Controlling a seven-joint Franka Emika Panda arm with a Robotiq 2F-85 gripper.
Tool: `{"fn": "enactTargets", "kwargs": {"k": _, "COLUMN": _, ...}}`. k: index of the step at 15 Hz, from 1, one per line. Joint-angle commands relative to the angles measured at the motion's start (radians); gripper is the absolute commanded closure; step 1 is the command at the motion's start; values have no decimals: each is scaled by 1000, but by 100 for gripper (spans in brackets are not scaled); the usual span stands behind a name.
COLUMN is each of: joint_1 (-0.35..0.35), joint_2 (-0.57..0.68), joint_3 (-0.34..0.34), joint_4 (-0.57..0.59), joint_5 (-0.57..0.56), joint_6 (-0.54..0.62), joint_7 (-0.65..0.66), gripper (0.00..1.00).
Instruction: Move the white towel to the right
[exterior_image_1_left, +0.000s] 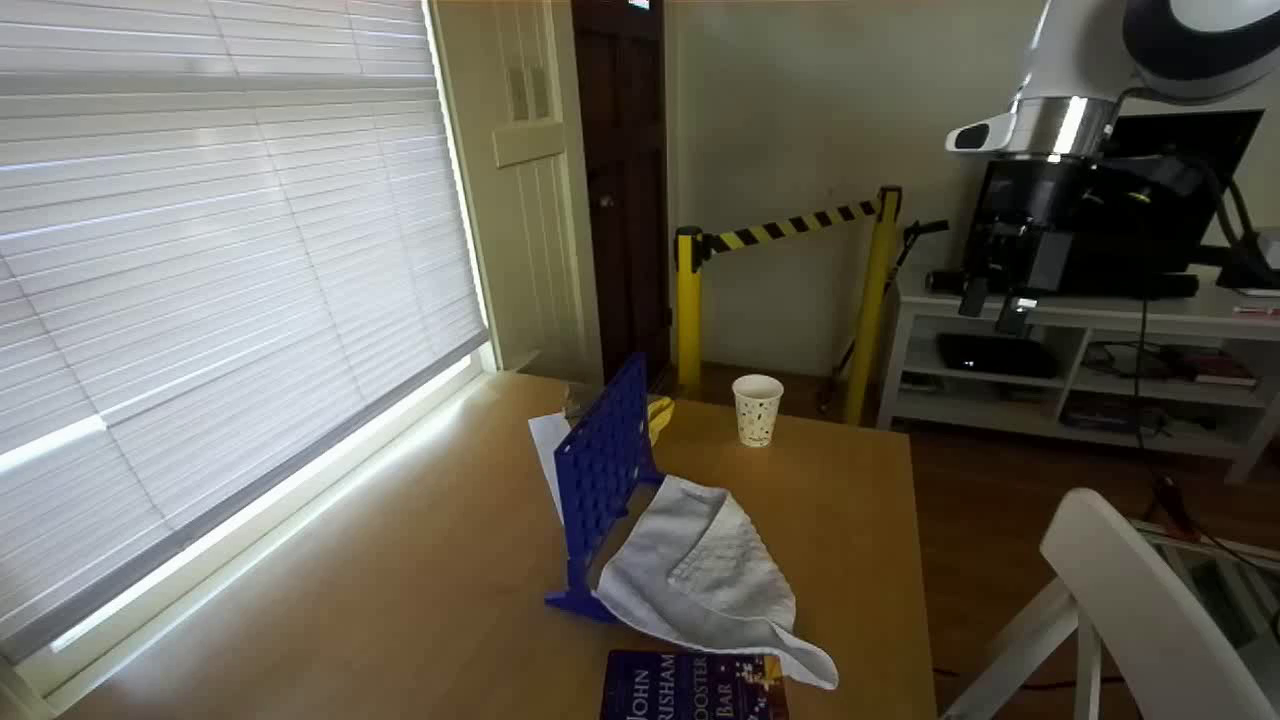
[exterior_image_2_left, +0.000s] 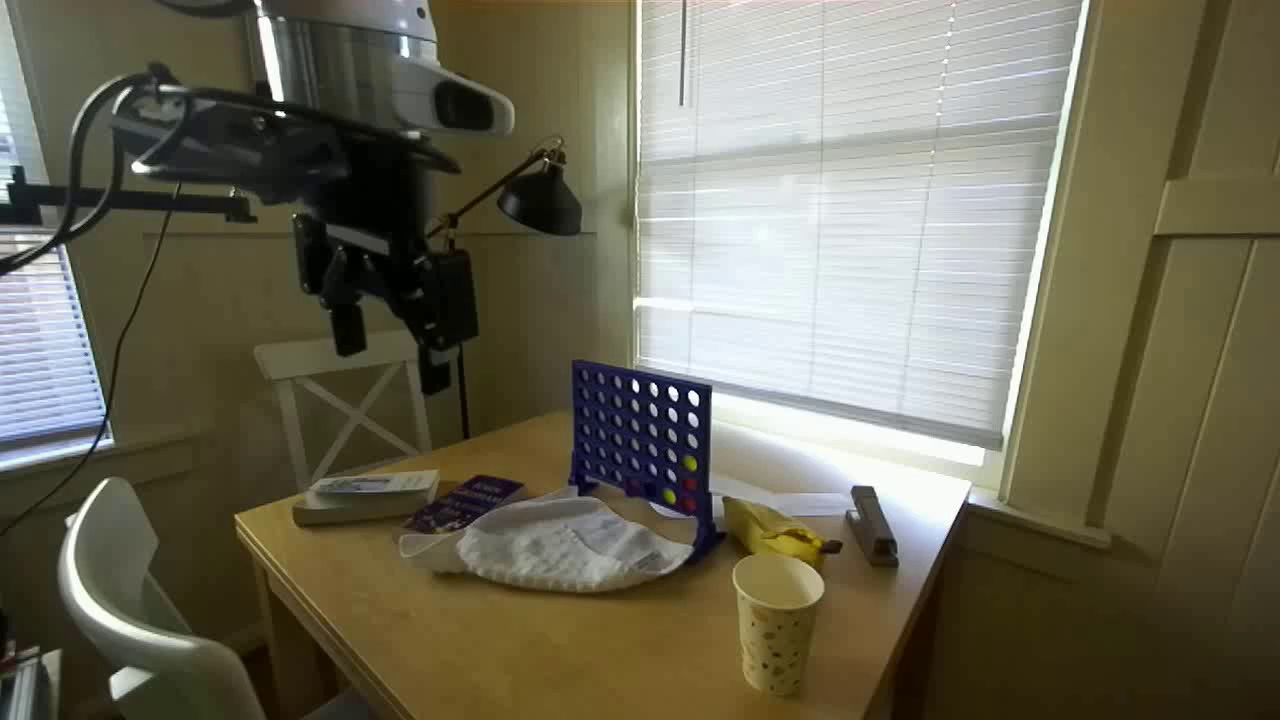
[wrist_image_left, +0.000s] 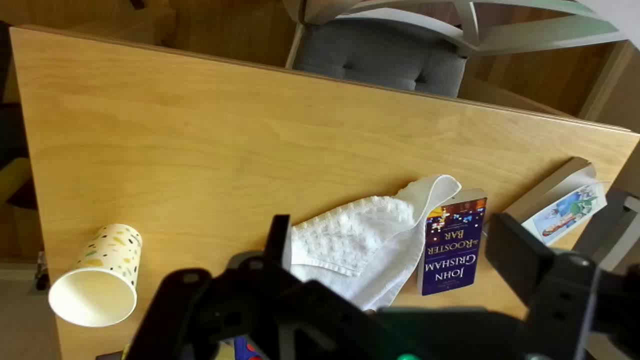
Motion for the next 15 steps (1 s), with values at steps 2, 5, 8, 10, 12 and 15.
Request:
{"fn": "enactTargets", "kwargs": {"k": 2, "joint_1": -23, "joint_2": 7, "joint_3": 19, "joint_4": 1, "joint_5": 15, "joint_6": -1, "joint_7": -13, "gripper": 0}}
{"fn": "enactTargets", "kwargs": {"k": 5, "joint_1": -23, "joint_2": 7, "joint_3": 19, "joint_4": 1, "joint_5": 15, "joint_6": -1, "joint_7": -13, "gripper": 0}}
{"fn": "enactTargets", "kwargs": {"k": 8, "joint_1": -23, "joint_2": 7, "joint_3": 19, "joint_4": 1, "joint_5": 15, "joint_6": -1, "joint_7": -13, "gripper": 0}}
{"fn": "enactTargets", "kwargs": {"k": 10, "joint_1": -21, "joint_2": 4, "joint_3": 20, "joint_4": -14, "joint_5": 21, "joint_6": 28, "joint_7": -15, "gripper": 0}}
{"fn": "enactTargets", "kwargs": {"k": 12, "joint_1": -15, "joint_2": 14, "joint_3": 27, "joint_4": -31, "joint_5": 27, "joint_6": 60, "joint_7": -10, "gripper": 0}}
{"fn": "enactTargets", "kwargs": {"k": 15, "joint_1": -3, "joint_2": 26, "joint_3": 49, "joint_4": -117, "joint_5": 48, "joint_6": 213, "joint_7": 16, "gripper": 0}}
